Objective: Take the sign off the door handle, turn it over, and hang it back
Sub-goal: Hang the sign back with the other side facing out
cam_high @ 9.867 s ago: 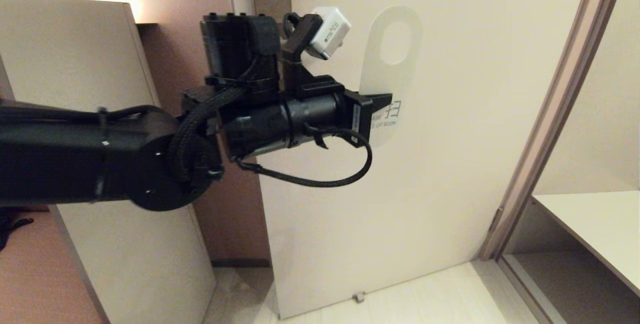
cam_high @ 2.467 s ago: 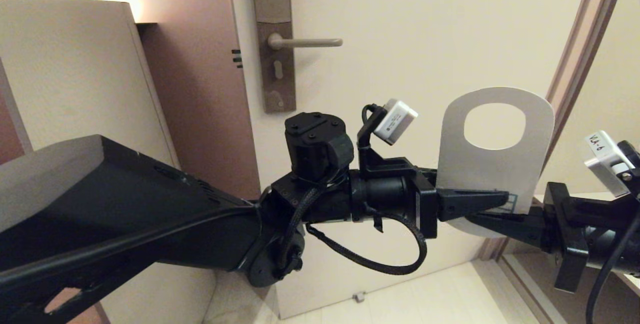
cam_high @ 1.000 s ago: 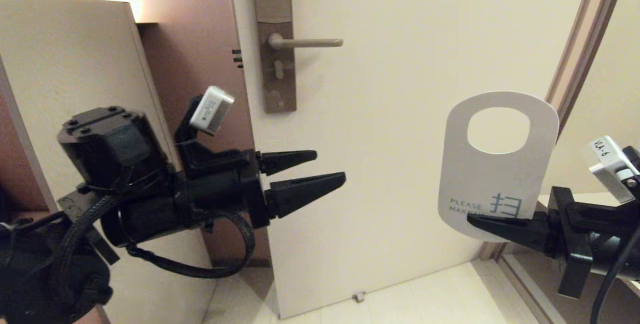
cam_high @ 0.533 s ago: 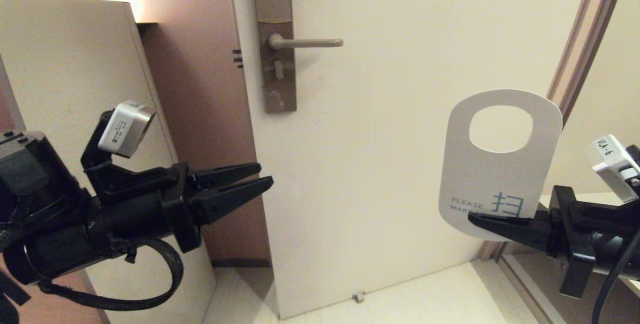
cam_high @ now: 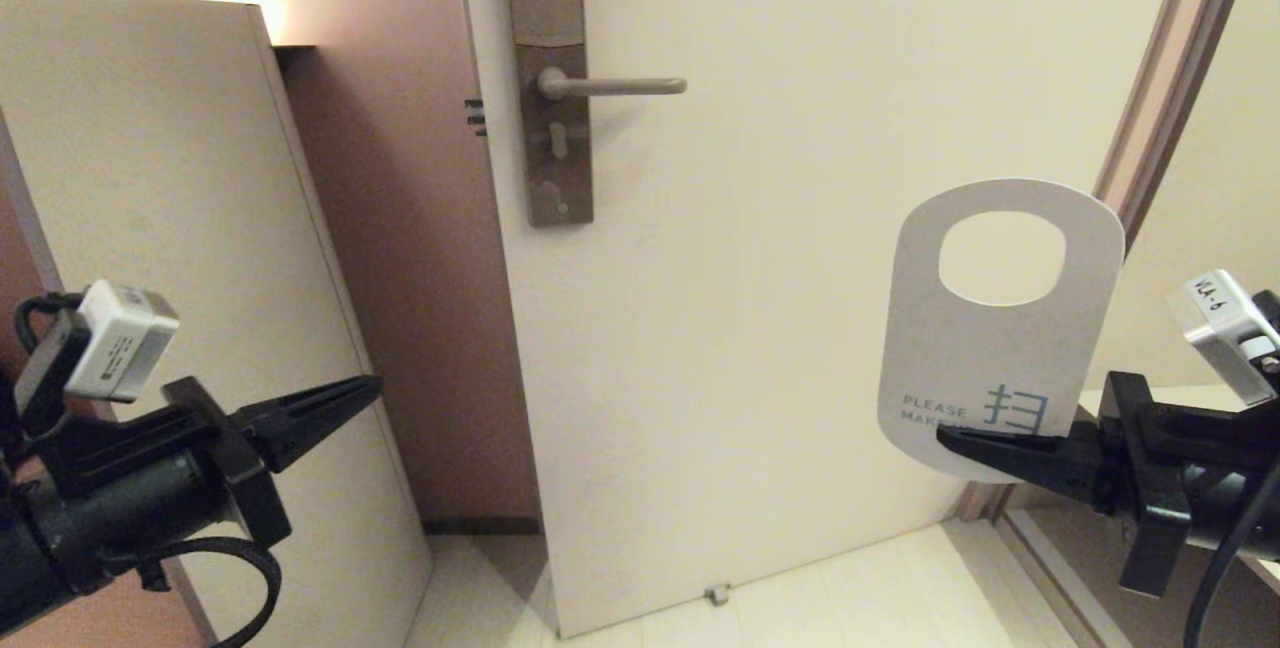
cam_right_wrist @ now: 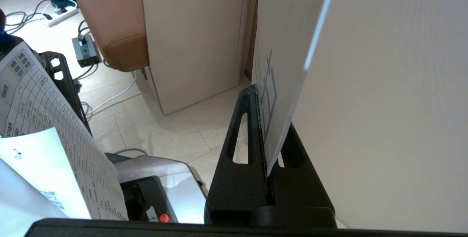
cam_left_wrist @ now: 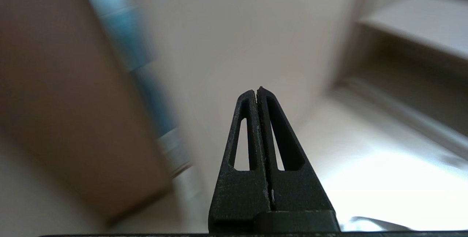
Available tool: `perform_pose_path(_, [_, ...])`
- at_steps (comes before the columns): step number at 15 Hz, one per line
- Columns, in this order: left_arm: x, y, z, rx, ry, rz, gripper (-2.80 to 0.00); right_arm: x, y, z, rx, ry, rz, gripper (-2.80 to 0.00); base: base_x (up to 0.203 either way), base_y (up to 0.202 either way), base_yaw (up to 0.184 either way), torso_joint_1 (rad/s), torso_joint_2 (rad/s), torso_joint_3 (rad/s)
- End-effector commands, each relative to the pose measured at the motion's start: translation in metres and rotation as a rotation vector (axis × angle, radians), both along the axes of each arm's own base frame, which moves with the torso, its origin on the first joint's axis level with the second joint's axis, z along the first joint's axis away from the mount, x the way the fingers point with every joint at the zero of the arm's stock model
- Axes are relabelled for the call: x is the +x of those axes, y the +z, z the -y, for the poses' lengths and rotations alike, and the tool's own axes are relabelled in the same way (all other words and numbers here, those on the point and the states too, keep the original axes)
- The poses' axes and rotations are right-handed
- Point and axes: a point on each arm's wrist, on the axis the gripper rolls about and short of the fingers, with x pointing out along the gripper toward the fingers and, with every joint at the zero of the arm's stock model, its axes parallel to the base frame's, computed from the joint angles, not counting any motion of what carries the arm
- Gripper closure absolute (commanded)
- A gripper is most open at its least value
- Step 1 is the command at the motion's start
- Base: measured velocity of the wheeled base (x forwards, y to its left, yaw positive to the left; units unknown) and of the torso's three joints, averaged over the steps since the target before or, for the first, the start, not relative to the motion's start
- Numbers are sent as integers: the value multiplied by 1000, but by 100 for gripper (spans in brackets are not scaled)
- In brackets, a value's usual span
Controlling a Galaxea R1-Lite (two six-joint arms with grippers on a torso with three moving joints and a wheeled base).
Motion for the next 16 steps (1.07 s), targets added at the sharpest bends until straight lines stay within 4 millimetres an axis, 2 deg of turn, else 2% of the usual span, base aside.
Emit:
perform_pose_path(1, [-19, -4, -18, 12, 148, 24, 0, 0, 0, 0, 1, 5, 5, 0, 0, 0, 0, 0, 0, 0])
perform_pose_path(3, [-38, -16, -31, 29, 308, 12, 0, 0, 2, 0, 3, 4, 9, 0, 0, 0, 0, 0, 0, 0])
perform_pose_path(6, [-57, -27, -37, 44, 466, 13, 0, -1, 2, 1, 4, 4, 14, 0, 0, 0, 0, 0, 0, 0])
perform_pose_path(12, [-94, -42, -37, 33, 546, 19, 0, -1, 3, 1, 5, 2, 17, 0, 0, 0, 0, 0, 0, 0])
perform_pose_path(16, [-131, -55, -34, 20, 565, 17, 0, -1, 2, 1, 3, 2, 12, 0, 0, 0, 0, 0, 0, 0])
